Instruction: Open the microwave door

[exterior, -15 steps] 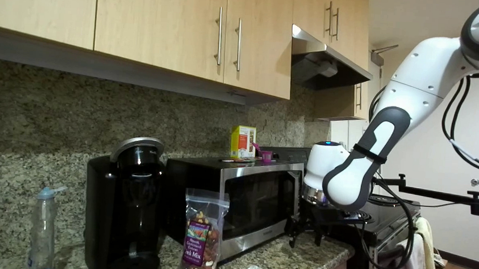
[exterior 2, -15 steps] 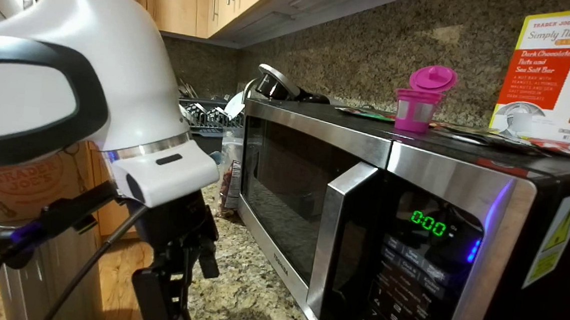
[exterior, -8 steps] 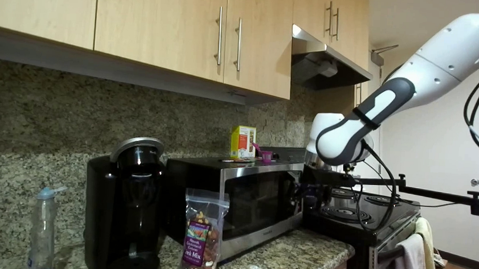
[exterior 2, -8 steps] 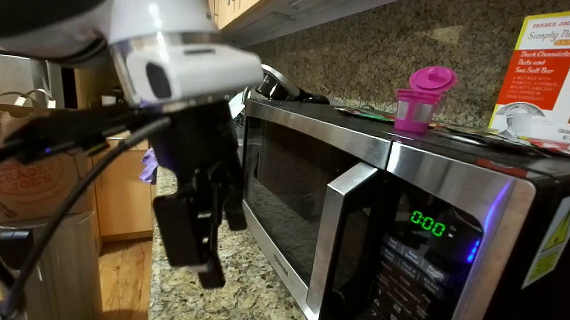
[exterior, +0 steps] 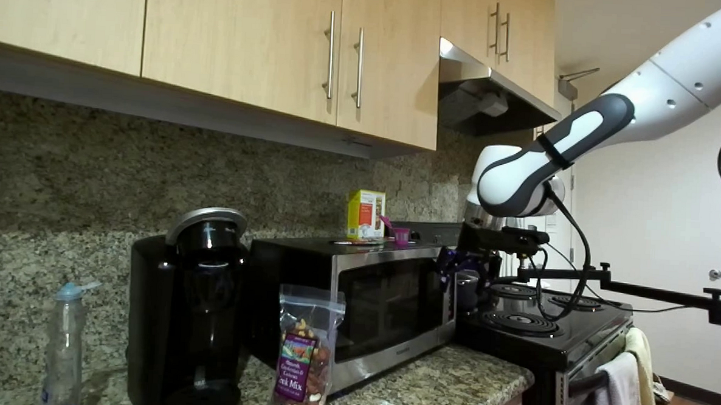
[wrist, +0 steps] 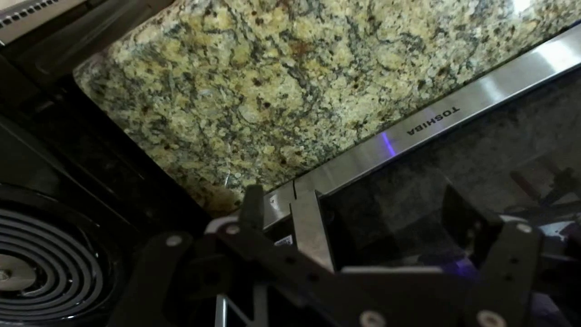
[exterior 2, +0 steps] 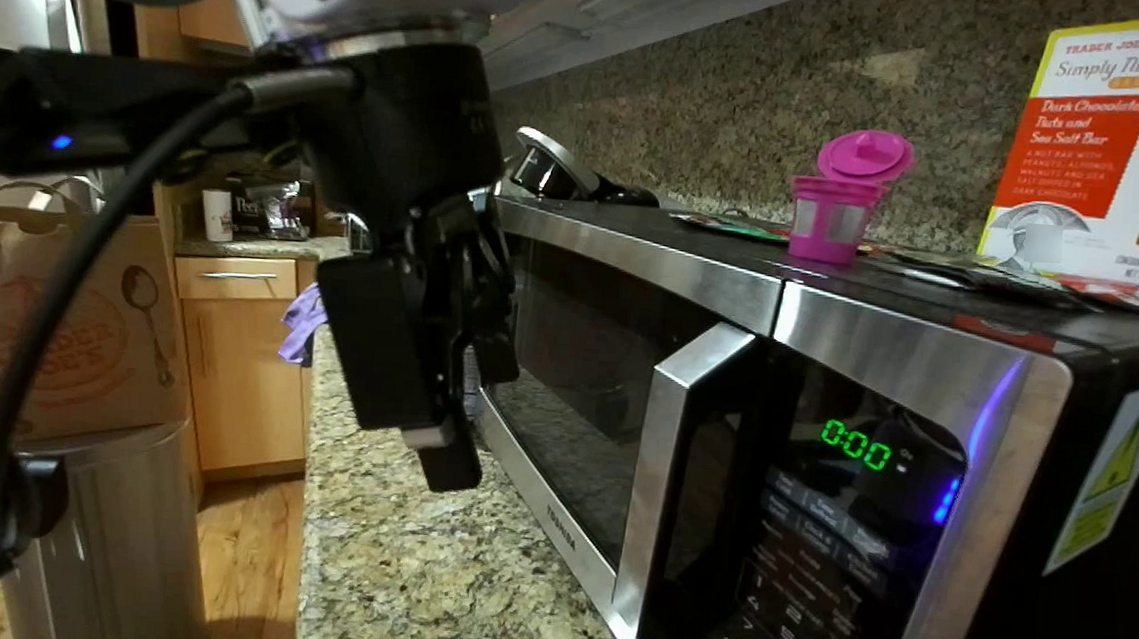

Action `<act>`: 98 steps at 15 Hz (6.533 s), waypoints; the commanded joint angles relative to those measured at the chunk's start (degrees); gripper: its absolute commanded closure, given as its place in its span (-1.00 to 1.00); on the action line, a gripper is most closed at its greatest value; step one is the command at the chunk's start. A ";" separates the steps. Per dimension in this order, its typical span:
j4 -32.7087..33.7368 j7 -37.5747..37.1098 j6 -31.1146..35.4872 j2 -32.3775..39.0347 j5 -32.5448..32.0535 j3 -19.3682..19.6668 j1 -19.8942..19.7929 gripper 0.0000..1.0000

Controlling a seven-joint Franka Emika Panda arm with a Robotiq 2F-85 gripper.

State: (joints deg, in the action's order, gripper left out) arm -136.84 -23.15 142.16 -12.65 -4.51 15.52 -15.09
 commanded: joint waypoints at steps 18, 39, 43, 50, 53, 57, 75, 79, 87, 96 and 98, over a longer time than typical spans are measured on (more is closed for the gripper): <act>7.36 36.96 7.56 2.60 8.76 6.52 4.70 -1.00; 13.82 67.24 2.08 10.22 32.35 9.43 3.65 0.21; 13.44 64.69 2.70 11.09 31.08 8.90 1.60 0.73; 6.76 62.19 4.33 4.45 33.09 9.07 -0.57 0.71; 0.38 59.94 7.92 0.24 32.15 8.52 -0.22 0.70; -10.65 56.93 13.44 -9.39 32.07 9.86 0.61 0.71; -19.38 22.62 6.22 -21.42 14.13 2.74 -10.30 -1.00; -18.50 15.47 1.10 -24.01 6.96 -2.58 -14.00 -1.00; -13.14 19.94 -19.98 -41.99 4.15 -0.19 -10.51 -1.00; -8.34 19.93 -28.19 -44.53 3.58 1.61 -9.33 -1.00; -8.48 19.93 -28.16 -44.45 3.58 1.61 -9.33 -1.00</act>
State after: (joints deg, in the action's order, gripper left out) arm -145.50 -2.70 114.15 -57.00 -0.34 16.71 -25.15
